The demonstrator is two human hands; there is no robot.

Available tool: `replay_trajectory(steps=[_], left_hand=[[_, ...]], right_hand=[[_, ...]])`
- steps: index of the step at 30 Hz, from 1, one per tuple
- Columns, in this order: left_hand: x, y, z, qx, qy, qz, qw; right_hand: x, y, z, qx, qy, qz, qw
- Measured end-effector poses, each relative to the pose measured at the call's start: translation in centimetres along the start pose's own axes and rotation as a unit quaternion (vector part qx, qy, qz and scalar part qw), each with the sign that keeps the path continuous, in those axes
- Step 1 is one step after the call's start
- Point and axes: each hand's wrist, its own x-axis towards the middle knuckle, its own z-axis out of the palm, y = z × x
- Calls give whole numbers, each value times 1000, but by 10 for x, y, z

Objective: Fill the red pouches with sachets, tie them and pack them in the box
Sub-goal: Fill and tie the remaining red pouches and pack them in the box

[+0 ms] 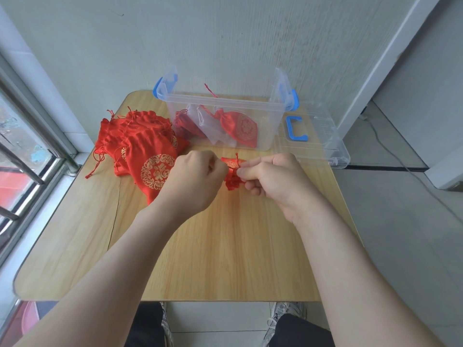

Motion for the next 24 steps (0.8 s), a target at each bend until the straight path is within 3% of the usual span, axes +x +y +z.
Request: replay_trajectory(steps=[5, 7, 13, 19, 24], left_hand=[[2, 9, -3, -218, -38, -107, 969], [3, 9, -4, -240, -47, -133, 960], [3, 1, 0, -140, -10, -73, 987], [-1, 3, 8, -56, -44, 15, 997], [5, -6, 8, -1, 20, 43, 999]], right_hand=[[-1, -1, 1, -8, -11, 2, 1000], [0, -1, 2, -8, -5, 0, 1000], [0, 0, 3, -1, -3, -9, 1000], [-5, -2, 5, -36, -67, -46, 996], [-7, -2, 5, -47, -74, -71, 994]])
